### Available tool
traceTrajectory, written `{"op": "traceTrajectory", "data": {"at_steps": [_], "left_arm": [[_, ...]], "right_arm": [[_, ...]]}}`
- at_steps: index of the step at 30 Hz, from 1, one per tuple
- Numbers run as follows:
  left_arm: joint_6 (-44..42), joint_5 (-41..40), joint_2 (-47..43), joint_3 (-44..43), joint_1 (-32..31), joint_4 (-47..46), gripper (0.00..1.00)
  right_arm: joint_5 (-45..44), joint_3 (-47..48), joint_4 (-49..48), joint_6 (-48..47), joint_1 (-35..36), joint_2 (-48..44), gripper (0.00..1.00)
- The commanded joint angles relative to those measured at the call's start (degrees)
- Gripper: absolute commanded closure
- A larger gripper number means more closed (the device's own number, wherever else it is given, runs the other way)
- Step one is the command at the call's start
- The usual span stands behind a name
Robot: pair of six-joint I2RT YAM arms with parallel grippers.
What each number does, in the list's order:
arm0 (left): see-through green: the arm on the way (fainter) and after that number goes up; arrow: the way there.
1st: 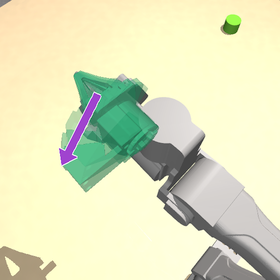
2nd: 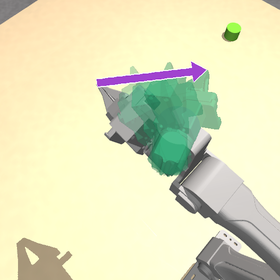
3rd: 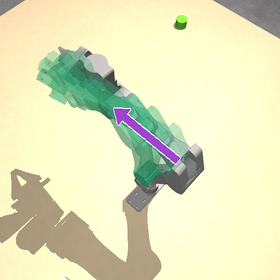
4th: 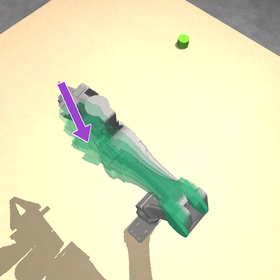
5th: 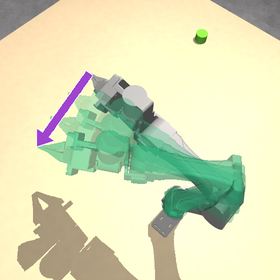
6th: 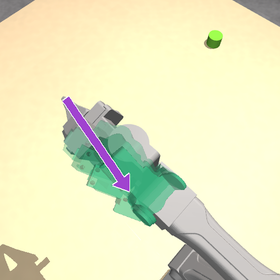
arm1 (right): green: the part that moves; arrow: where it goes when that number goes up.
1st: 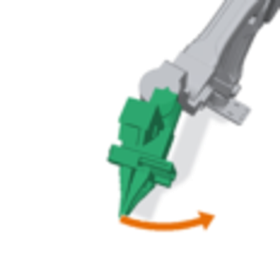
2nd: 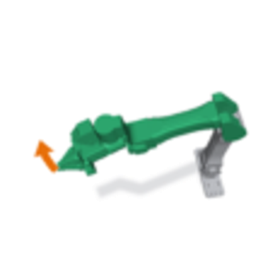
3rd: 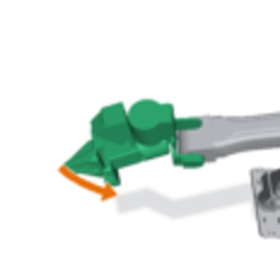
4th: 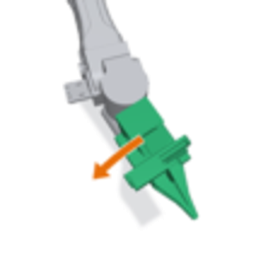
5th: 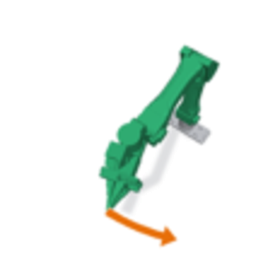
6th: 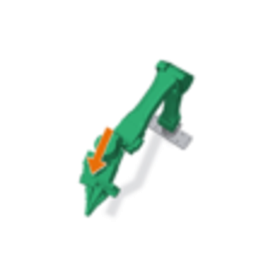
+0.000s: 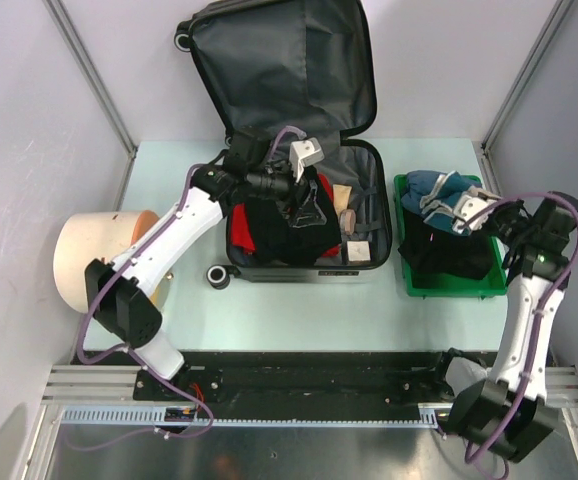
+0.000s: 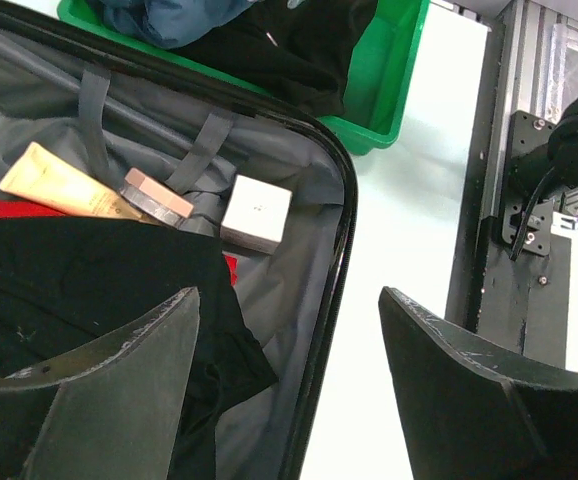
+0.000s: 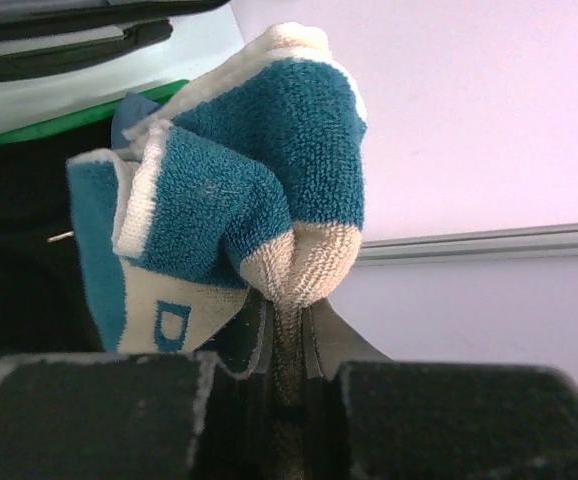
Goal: Open, take out, and arrange the luggage
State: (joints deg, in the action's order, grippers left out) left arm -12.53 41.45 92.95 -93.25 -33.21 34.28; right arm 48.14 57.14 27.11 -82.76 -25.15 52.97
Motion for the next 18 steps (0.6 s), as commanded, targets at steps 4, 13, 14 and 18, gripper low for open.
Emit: {"op": "traceTrajectory", "data": {"at_steps": [4,13,14,18], "left_arm": [[3.7,1.0,1.7,-2.4,1.3,-0.8,0.23],[3.6,0.1,1.8,-0.3,1.6,-0.9,0.23],[3.6,0.3,1.9,-0.3,1.5,-0.8,0.23],[3.9,1.3,2.8,-0.6,1.5,-0.8,0.24]], "right_arm": [[-2.6,1.6,-11.0,-1.5,-0.9,8.2,1.0],[5.0,5.4,5.2,15.6,-5.4,0.2,1.0],[4.8,5.9,6.4,19.4,-4.5,-0.8,1.0],[1.5,6.7,10.4,37.0,-3.7,-6.1,1.0]]}}
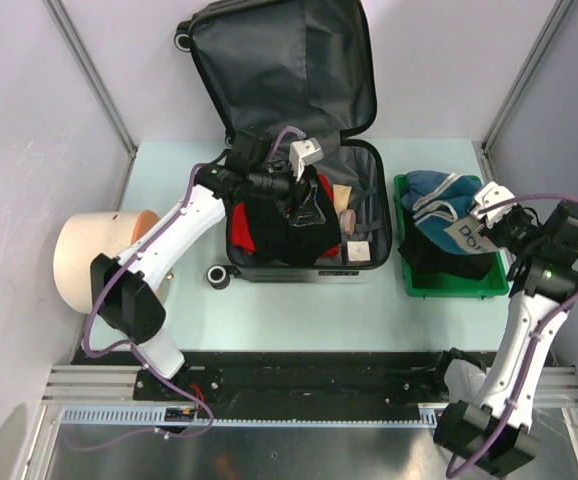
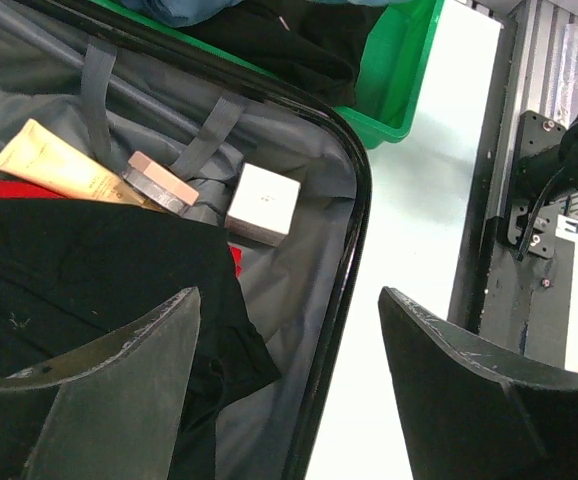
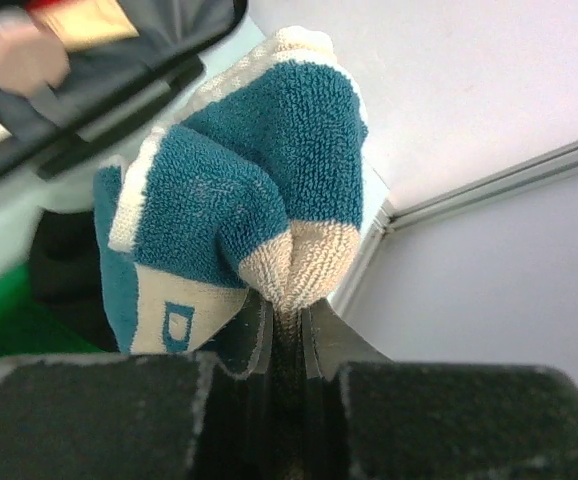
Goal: Open, take out, and arrange the luggage
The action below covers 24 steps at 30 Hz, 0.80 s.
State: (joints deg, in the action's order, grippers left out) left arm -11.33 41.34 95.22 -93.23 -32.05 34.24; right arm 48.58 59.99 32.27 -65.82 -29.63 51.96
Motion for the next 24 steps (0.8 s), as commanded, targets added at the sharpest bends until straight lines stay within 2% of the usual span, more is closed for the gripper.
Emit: {"op": "traceTrajectory", "data": {"at_steps": [1,5,8,12,17,24], "left_arm": [[2.9,1.6,0.7,-0.7,0.3,-0.8,0.24],[3.2,2.8,0.9,-0.7,0.3,-0.8,0.24],[3.3,3.0,1.0,-0.5,0.3,-0.8,0.24],[3.5,3.3,1.0,0.1,0.4,-0.8,0.24],[3.4,3.0,0.3,1.1,0.4,-0.8,0.24],[3.4,1.9,-0.8,2.9,0.5,-0.8,0.24]], "right_arm": [[0.1,4.2,6.5,24.2,0.8,-5.5,1.0],[-1.3,6.3,9.5,44.8,0.8,-4.0,1.0],[-3.2,6.2,12.3,52.3,0.2,0.1,1.0],[2.6,3.1,13.1,62.6,-2.2,8.0,1.0],[-1.1,-3.5,-1.8,66.8,-3.4,13.7,1.0],[-4.8,-4.9,-7.7,66.0,-6.8,23.1,1.0]]}}
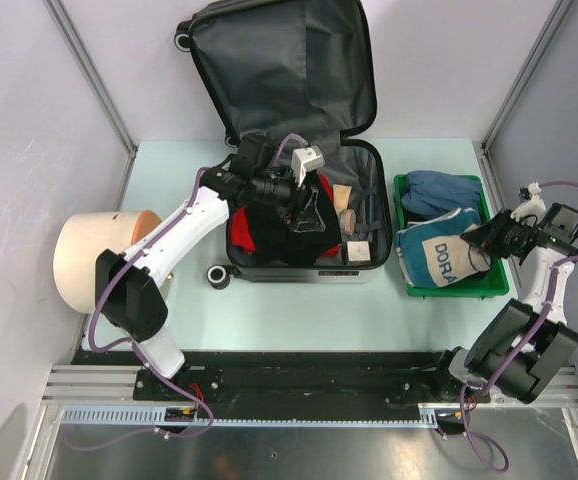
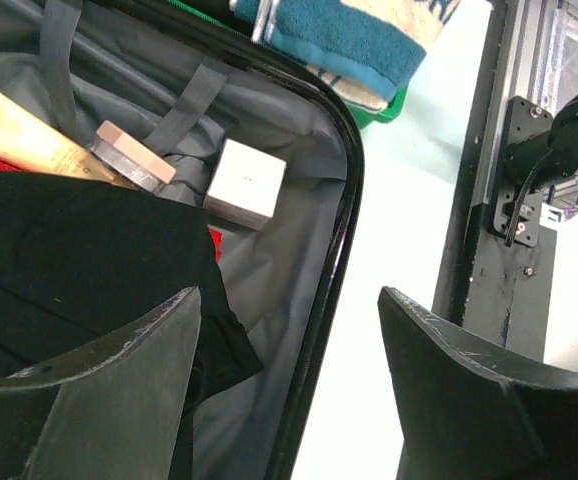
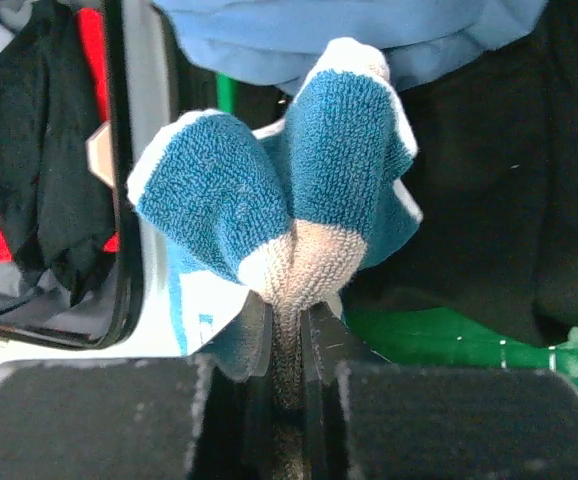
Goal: Open, take out, and arrange the luggage
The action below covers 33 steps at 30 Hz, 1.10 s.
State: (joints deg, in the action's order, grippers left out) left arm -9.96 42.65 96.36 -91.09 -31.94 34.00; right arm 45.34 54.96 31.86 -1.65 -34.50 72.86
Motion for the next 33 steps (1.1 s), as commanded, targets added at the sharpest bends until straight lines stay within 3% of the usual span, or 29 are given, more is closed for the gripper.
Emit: {"op": "traceTrajectory", "data": {"at_steps": [1,3,4,6,7,9,13,16,17,18,21,27,33], "left_arm": [[2.0,0.5,-2.0,1.0,0.4,-0.5,0.24],[2.0,0.5,-2.0,1.1,0.5,-0.6,0.24],[2.0,0.4,-1.9,1.2,0.5,-0.5,0.24],[2.1,0.1,-1.8,1.3,0.6,-0.5,0.24],[2.3,-0.2,-1.8,1.4,0.7,-0.5,0.24],[3.0,-2.1,-1.9,1.4,1.0,-0.5,0.23],[4.1,-7.8,-1.9,1.0,3.9,-0.6,0.2],[3.5,-13.3,-1.8,0.5,6.4,-0.6,0.19],[3.0,-13.8,-1.4,0.3,7.0,-0.5,0.19],[2.7,-13.9,-1.3,0.3,7.8,-0.5,0.19],[-1.5,-14.0,-1.2,1.3,7.7,-0.5,0.2],[-15.4,-15.9,-1.3,6.7,5.1,-0.4,0.25],[-30.7,-21.0,0.6,11.4,0.0,-0.4,0.28]], "right_arm": [[-2.4,0.2,-7.9,1.7,-2.0,2.6,0.91],[-5.0,0.2,-8.6,-0.5,-2.4,3.1,0.81],[-5.8,0.2,-9.8,-0.9,-2.4,3.1,0.54],[-7.7,0.3,-11.5,-1.6,-3.0,3.2,0.37],[-8.4,0.4,-12.9,-1.9,-3.3,2.7,0.19],[-10.0,2.2,-12.6,-5.0,-3.6,2.2,0.03],[-10.0,7.6,-6.1,-14.3,-4.4,0.5,0.02],[-8.3,9.4,0.7,-22.0,-4.2,-1.9,0.06],[-7.9,9.4,2.6,-23.4,-3.9,-3.1,0.09],[-7.4,9.4,7.1,-24.7,-3.5,-3.2,0.21],[-6.5,9.1,15.5,-28.8,-0.3,-2.0,0.34],[-11.2,6.7,13.8,-24.9,4.4,7.3,0.38],[-19.5,6.6,6.1,-22.8,4.3,17.4,0.4]]}}
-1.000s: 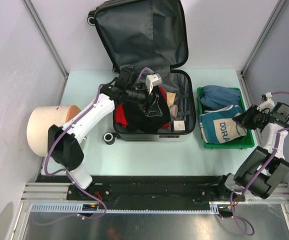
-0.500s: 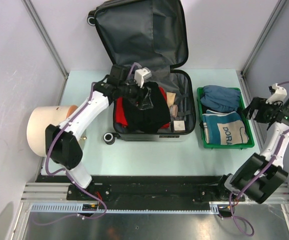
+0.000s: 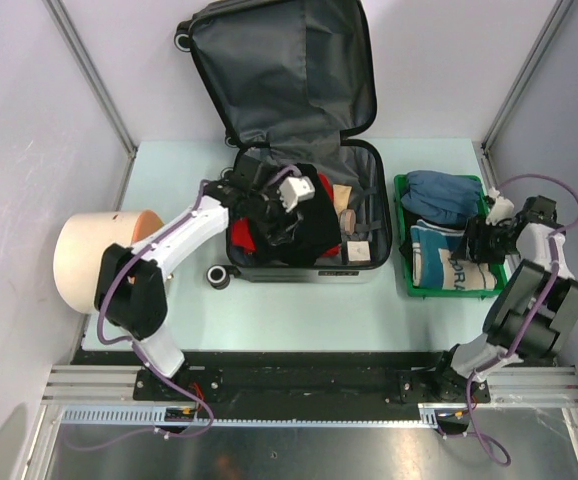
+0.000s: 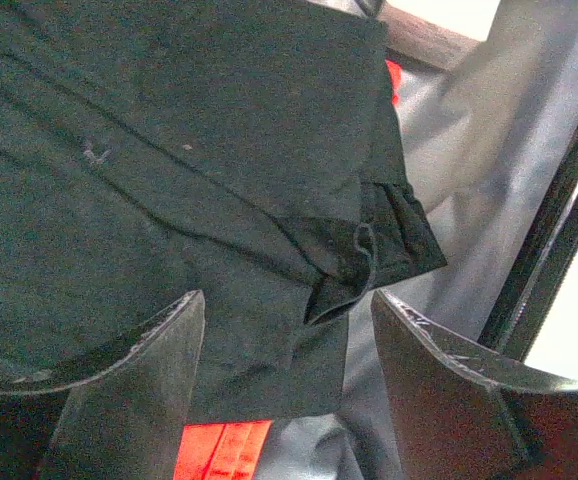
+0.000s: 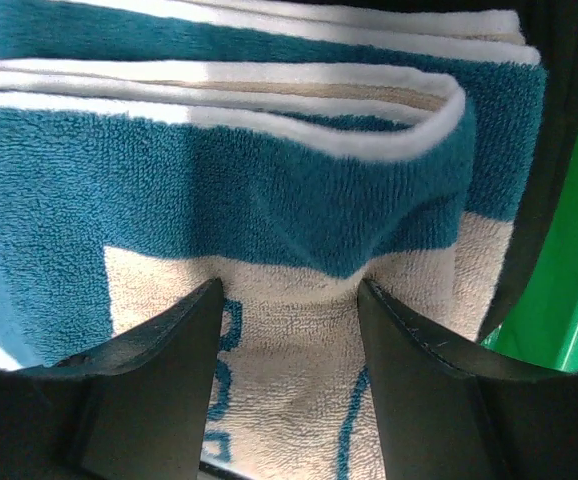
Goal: Open, take out, and arrange the luggage
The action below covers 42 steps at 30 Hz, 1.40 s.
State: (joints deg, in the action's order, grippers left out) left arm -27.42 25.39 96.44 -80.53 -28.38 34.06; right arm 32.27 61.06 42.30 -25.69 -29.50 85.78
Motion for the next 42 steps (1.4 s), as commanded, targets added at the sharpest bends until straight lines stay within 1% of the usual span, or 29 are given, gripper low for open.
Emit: {"op": "traceTrajectory", "data": {"at_steps": [1,2,4,5,9,12,14,16,17,18,19,20,21,23,24,26,27,28,31,33,34,35,37,38,40,41,42], "left_arm": [[-14.4,-4.6,1.9,0.7,-4.3,-0.5,0.29],[-15.9,-5.3,2.8,0.4,-4.8,-0.6,0.29],[-16.3,-6.5,4.4,-0.8,-5.6,-0.6,0.3],[-16.1,-6.8,6.3,-1.2,-5.7,-0.7,0.3],[-18.6,-7.9,9.0,-0.9,-6.2,-0.9,0.29],[-19.8,-7.5,10.5,-0.4,-6.4,-0.9,0.27],[-20.3,-7.9,11.2,-0.6,-6.5,-1.0,0.27],[-20.0,-8.0,12.1,-1.6,-6.5,-1.2,0.36],[-19.3,-7.8,12.1,-1.9,-6.5,-1.0,0.42],[-19.0,-7.4,12.0,-2.3,-6.4,-1.0,0.6],[-18.5,-6.6,11.2,-3.0,-6.3,-1.1,0.66],[-17.0,-4.5,10.7,-3.4,-6.2,-1.0,0.71],[-16.1,-3.3,10.0,-3.8,-5.6,-1.0,0.77],[-14.1,-0.5,8.1,-4.4,-5.1,-0.9,0.78],[-13.7,0.1,7.5,-4.5,-4.8,-0.8,0.82],[-12.8,0.7,6.6,-4.4,-4.4,-0.8,0.87],[-12.4,1.2,6.5,-4.5,-3.9,-0.6,0.97],[-11.0,1.7,6.6,-4.9,-3.4,-0.6,1.0],[-7.1,5.2,7.1,-6.9,-1.1,-0.5,1.0],[-4.9,9.0,7.4,-8.1,1.2,-0.5,1.0],[-3.3,10.6,7.3,-9.2,1.9,-0.5,1.0],[-2.6,11.6,7.3,-9.6,2.8,-0.4,1.0],[-1.8,12.8,7.4,-10.5,3.2,-0.4,1.0],[-1.7,12.8,7.6,-10.8,3.4,-0.3,1.0],[-1.4,13.4,7.8,-11.1,3.5,-0.3,1.0],[-1.2,13.9,7.9,-11.3,3.7,-0.3,1.0],[-1.0,14.2,8.1,-11.4,3.9,-0.4,1.0]], "right_arm": [[-6.2,1.1,-4.3,1.3,-1.5,5.4,0.4],[-4.3,1.7,-4.0,1.4,-2.0,5.4,0.4],[-2.3,2.9,-2.1,1.6,-2.1,4.3,0.37],[-0.7,3.1,-1.5,1.6,-2.1,2.3,0.36],[2.1,3.5,-0.1,2.4,-0.9,-3.9,0.25],[3.8,3.9,0.2,3.5,0.1,-8.2,0.22],[5.2,4.4,0.1,4.3,1.1,-9.9,0.2],[6.0,4.6,-0.7,4.9,2.2,-12.5,0.17],[6.2,4.6,-1.3,5.5,2.9,-13.3,0.15],[6.2,4.6,-2.6,5.5,4.7,-14.7,0.12],[6.2,4.7,-3.1,5.3,5.7,-15.4,0.11],[5.7,4.6,-3.8,5.0,6.8,-16.0,0.1],[5.5,4.6,-5.2,4.6,9.5,-16.4,0.08],[5.2,4.6,-6.6,3.5,12.4,-17.3,0.07],[4.8,4.6,-8.2,2.7,15.4,-17.5,0.06],[3.8,4.6,-10.8,1.8,18.5,-16.9,0.06],[3.4,4.6,-11.8,1.4,19.8,-16.6,0.05],[3.2,4.6,-12.8,1.2,22.6,-15.7,0.05],[3.3,4.4,-17.2,-0.1,27.8,-14.2,0.04],[4.9,3.6,-22.0,-1.5,29.7,-13.3,0.01],[5.4,1.9,-24.2,-3.2,31.8,-13.1,0.0],[6.7,0.9,-28.6,-4.7,34.3,-12.8,0.0],[6.9,-1.2,-33.6,-8.0,37.4,-12.5,0.0],[6.6,-2.9,-37.8,-11.7,40.5,-12.0,0.0],[5.9,-3.9,-41.7,-15.2,43.9,-9.8,0.0],[6.0,-4.2,-45.2,-17.6,46.8,-8.8,0.0],[6.3,-4.3,-46.5,-18.9,47.9,-6.7,0.0]]}}
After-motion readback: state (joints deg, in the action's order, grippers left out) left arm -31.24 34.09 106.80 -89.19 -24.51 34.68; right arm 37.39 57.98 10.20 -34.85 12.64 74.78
